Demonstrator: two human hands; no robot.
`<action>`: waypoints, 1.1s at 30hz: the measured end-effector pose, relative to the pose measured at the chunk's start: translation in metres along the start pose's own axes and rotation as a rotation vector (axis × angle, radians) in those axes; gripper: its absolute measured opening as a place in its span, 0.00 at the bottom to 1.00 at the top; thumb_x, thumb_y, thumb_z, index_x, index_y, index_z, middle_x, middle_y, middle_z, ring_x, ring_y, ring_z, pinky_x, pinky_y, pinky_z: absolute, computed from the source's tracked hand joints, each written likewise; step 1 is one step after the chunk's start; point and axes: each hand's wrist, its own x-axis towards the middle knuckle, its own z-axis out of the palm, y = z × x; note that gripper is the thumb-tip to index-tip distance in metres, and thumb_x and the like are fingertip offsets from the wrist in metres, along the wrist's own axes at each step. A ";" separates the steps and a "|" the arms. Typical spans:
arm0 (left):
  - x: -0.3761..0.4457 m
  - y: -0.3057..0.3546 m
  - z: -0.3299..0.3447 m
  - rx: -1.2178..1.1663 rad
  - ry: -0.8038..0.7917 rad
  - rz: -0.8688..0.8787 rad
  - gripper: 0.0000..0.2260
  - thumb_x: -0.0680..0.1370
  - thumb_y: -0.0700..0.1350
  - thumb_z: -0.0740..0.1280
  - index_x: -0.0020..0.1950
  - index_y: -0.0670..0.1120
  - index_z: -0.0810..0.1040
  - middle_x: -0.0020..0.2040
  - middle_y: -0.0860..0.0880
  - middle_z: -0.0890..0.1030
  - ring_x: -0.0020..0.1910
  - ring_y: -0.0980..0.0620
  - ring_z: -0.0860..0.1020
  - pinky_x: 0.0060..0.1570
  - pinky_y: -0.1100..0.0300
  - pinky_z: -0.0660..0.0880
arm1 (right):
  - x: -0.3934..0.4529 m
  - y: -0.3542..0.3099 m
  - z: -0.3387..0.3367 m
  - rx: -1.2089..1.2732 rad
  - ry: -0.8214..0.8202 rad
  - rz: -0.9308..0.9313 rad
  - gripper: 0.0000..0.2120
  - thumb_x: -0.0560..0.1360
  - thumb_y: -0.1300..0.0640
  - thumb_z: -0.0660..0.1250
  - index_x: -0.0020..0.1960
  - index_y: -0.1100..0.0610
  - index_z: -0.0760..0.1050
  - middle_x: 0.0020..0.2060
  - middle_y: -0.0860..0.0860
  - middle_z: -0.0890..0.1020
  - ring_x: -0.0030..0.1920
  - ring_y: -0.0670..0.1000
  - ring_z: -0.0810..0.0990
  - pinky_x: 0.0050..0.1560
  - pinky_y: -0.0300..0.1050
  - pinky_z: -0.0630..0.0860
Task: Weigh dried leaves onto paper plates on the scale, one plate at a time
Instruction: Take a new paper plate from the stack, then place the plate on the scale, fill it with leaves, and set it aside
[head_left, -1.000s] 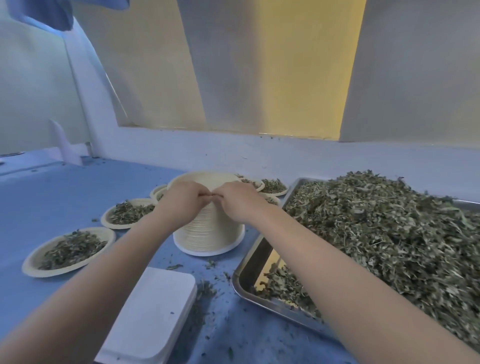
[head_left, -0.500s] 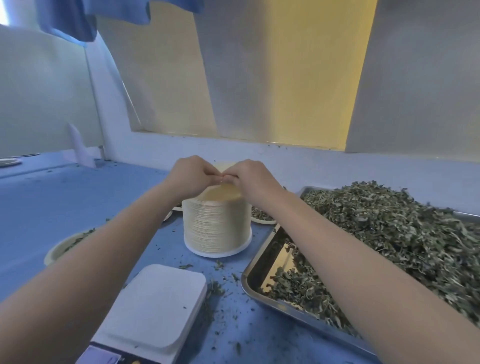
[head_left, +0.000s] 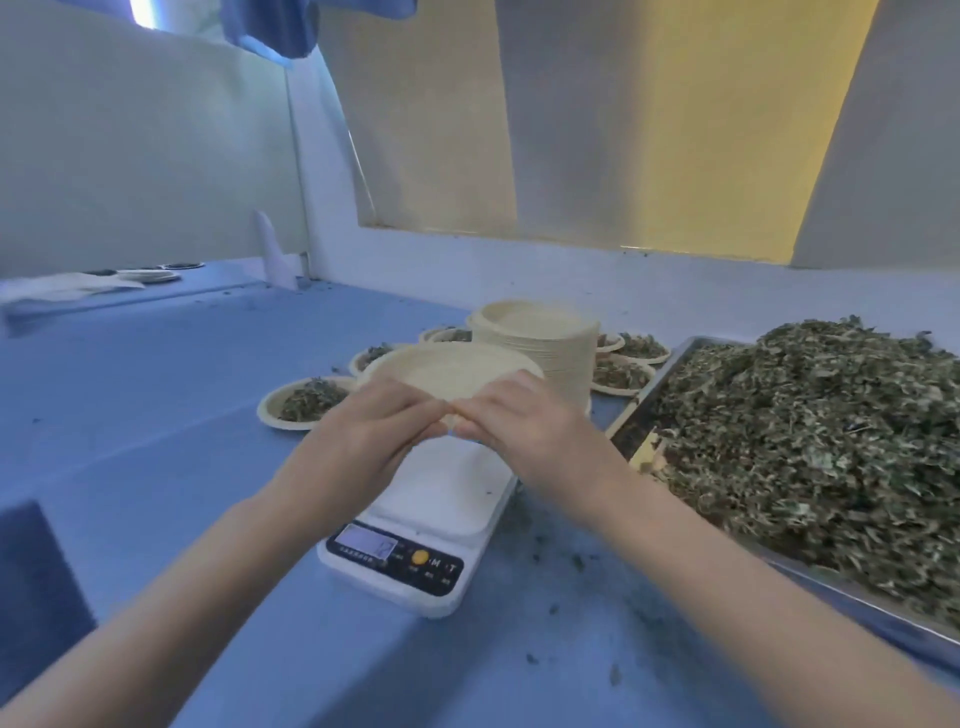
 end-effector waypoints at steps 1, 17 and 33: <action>-0.014 0.001 0.003 0.005 -0.015 -0.016 0.17 0.80 0.45 0.58 0.49 0.36 0.83 0.41 0.43 0.82 0.42 0.49 0.73 0.42 0.59 0.70 | -0.007 -0.006 0.010 0.013 -0.007 -0.011 0.11 0.76 0.60 0.64 0.47 0.67 0.82 0.37 0.57 0.82 0.38 0.58 0.80 0.41 0.49 0.78; -0.063 -0.018 0.029 -0.327 0.034 -0.582 0.07 0.76 0.43 0.68 0.50 0.54 0.83 0.47 0.64 0.80 0.48 0.69 0.75 0.49 0.80 0.65 | -0.035 -0.018 0.046 0.195 -0.255 0.303 0.17 0.79 0.50 0.62 0.64 0.58 0.76 0.57 0.51 0.81 0.59 0.52 0.76 0.60 0.37 0.63; -0.092 -0.036 0.042 -0.494 0.340 -1.185 0.10 0.81 0.48 0.59 0.47 0.58 0.78 0.47 0.65 0.79 0.52 0.57 0.77 0.57 0.59 0.71 | -0.026 -0.007 0.061 0.350 -0.092 0.617 0.13 0.80 0.53 0.60 0.54 0.55 0.81 0.50 0.47 0.83 0.53 0.43 0.77 0.54 0.28 0.65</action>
